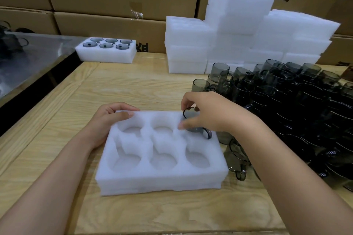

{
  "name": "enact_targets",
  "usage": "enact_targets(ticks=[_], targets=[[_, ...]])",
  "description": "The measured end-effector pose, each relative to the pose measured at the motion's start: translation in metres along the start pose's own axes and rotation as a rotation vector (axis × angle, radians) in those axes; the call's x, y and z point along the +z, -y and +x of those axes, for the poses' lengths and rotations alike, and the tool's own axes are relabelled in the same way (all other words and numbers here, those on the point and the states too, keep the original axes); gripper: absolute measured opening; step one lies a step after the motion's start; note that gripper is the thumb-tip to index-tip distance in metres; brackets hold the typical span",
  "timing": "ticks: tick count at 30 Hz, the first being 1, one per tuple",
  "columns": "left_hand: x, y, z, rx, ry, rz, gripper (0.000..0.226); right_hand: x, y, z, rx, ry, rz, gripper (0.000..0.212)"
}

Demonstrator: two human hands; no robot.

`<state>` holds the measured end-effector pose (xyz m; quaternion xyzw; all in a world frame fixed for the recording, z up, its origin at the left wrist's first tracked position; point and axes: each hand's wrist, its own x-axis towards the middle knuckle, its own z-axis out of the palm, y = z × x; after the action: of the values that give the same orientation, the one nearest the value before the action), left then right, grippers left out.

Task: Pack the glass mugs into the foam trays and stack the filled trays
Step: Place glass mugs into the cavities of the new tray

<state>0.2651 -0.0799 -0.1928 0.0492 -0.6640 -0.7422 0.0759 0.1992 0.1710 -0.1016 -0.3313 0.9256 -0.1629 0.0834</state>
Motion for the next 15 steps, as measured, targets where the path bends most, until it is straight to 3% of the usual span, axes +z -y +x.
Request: enact_targets(ticks=[3, 8, 15], targets=[[0.0, -0.001, 0.0, -0.001, 0.002, 0.01, 0.014, 0.011, 0.005, 0.019, 0.067, -0.144, 0.101, 0.057], [0.002, 0.0, 0.0, 0.005, 0.001, 0.007, 0.015, 0.042, 0.004, 0.042, 0.054, 0.034, -0.029, 0.064], [0.001, 0.003, 0.004, 0.001, -0.001, 0.003, 0.013, 0.065, 0.0, 0.043, 0.099, 0.011, -0.117, 0.062]])
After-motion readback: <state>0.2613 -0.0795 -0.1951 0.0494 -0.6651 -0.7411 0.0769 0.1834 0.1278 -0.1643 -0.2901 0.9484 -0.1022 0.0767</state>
